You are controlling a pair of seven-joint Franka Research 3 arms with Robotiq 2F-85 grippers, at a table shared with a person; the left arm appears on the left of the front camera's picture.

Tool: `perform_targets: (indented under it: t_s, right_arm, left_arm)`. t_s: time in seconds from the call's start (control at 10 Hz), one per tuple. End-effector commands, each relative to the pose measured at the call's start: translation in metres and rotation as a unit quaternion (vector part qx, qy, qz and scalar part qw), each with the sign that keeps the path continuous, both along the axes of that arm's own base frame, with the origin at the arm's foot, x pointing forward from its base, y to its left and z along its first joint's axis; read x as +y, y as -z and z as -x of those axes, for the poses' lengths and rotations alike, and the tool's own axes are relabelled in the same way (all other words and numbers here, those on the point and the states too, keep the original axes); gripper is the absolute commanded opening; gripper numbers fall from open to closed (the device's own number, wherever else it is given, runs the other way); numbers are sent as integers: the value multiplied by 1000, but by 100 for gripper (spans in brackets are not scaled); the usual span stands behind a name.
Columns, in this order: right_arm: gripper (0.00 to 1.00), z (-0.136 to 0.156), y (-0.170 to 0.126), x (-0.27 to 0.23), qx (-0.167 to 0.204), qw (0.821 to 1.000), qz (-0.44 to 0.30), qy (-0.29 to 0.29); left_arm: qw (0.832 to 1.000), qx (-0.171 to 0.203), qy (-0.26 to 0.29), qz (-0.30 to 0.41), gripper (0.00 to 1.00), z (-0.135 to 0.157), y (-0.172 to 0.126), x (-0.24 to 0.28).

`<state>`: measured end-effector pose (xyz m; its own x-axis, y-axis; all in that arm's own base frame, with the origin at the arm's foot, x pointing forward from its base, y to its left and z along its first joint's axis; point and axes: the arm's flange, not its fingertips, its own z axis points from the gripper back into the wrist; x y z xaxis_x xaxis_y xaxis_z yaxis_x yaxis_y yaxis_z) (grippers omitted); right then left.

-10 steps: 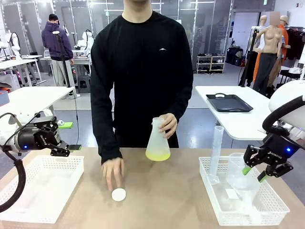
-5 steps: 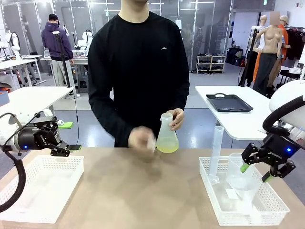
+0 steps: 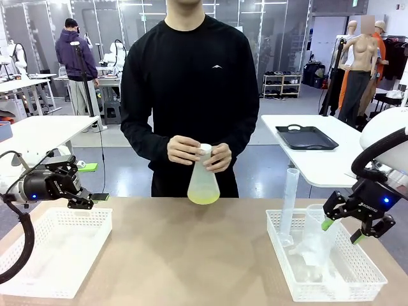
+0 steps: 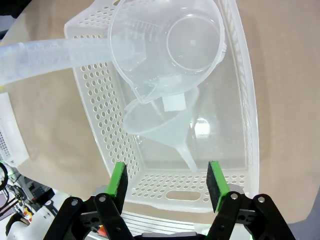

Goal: Prepare the solutions needed for the experiment.
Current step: When the human places the Big flask in the center of the table, pick up the Big flask and place it in the left Organizing basket.

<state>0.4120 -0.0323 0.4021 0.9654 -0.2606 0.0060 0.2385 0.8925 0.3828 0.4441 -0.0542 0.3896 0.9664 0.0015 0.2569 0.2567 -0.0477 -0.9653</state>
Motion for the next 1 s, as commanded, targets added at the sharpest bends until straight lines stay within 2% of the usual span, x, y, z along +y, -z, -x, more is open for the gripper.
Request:
perform_targets:
  t_s: [0.0,0.1,0.2,0.3,0.4,0.5,0.6,0.9]
  right_arm:
    - [80,0,0,0,0,1000,-1,0]
    - [80,0,0,0,0,1000,0,0]
    - [80,7,-4,9,-22,999,-3,-23]
    - [80,16,-8,19,-57,995,-37,-67]
    - [80,20,-12,25,-80,992,-56,-79]
    - [80,21,-15,26,-85,988,-89,-91]
    - [80,23,-20,26,-72,981,-137,-114]
    - [80,24,-28,25,-114,942,-261,-176]
  left_arm:
    - [1000,-3,0,3,100,0,-1,-1]
    - [1000,-3,0,3,100,0,-1,-1]
    - [1000,-3,0,3,100,0,-1,-1]
    - [1000,-3,0,3,100,0,-1,-1]
    - [1000,-3,0,3,100,0,-1,-1]
    - [1000,-3,0,3,100,0,-1,-1]
    - [1000,-3,0,3,100,0,-1,-1]
    - [1000,-3,0,3,100,0,-1,-1]
